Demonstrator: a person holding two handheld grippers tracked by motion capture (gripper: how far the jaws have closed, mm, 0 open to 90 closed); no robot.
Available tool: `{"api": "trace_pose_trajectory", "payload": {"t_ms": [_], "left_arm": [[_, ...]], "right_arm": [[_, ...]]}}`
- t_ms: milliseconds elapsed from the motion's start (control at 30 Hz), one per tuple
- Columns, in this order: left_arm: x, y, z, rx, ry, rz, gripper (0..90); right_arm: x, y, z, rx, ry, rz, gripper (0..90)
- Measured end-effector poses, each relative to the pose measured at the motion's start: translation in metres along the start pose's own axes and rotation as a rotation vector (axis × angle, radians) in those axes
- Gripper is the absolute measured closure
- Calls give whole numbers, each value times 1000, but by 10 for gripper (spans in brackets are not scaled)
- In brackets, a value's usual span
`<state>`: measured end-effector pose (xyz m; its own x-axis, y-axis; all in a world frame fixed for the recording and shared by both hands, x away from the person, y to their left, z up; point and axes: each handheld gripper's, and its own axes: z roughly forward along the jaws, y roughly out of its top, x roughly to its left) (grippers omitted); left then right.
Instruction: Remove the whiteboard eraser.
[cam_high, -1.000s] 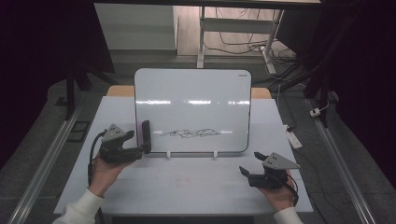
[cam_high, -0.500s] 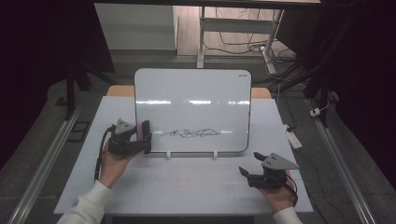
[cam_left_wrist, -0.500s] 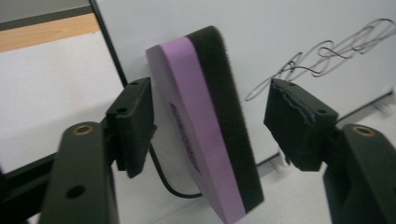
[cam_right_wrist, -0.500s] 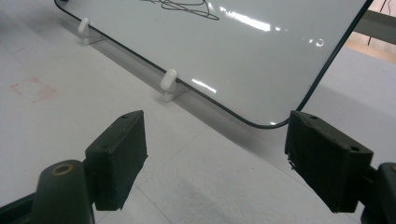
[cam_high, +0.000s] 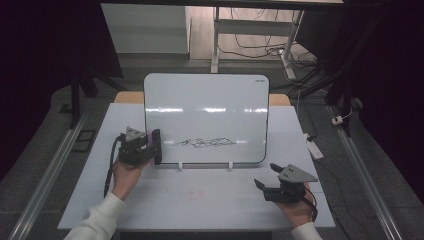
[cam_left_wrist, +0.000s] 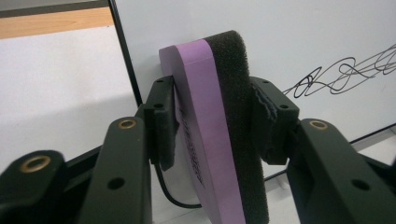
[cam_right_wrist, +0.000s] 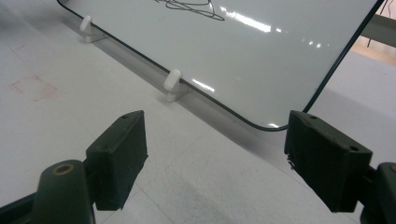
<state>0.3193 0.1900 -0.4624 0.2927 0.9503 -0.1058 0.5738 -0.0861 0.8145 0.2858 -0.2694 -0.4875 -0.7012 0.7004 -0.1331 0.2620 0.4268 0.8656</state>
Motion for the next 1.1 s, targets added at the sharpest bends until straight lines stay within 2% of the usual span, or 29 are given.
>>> {"api": "trace_pose_trajectory", "payload": {"t_ms": [267,433,667,767,867,1000,1033,1100], "left_arm": [[-5,-1,-3,9,33,0,618],[-2,0,-9,-3,18,-25,638],[-6,2,-23,-36,-20,-14,638],[-12,4,-31,-59,-51,2,637],[-23,6,-36,-79,-77,24,637],[-39,6,-35,-78,-108,56,637],[-46,6,-32,-71,-127,67,637],[-50,6,-30,-69,-135,75,637]], "right_arm": [[2,2,-1,-4,-6,-8,206],[2,3,-2,-10,-10,-12,208],[3,3,-2,-15,-10,-12,212],[4,4,-1,-17,1,-3,213],[9,8,0,-29,31,13,213],[19,16,4,-45,69,26,212],[23,19,5,-47,78,29,213],[31,24,9,-54,107,38,212]]}}
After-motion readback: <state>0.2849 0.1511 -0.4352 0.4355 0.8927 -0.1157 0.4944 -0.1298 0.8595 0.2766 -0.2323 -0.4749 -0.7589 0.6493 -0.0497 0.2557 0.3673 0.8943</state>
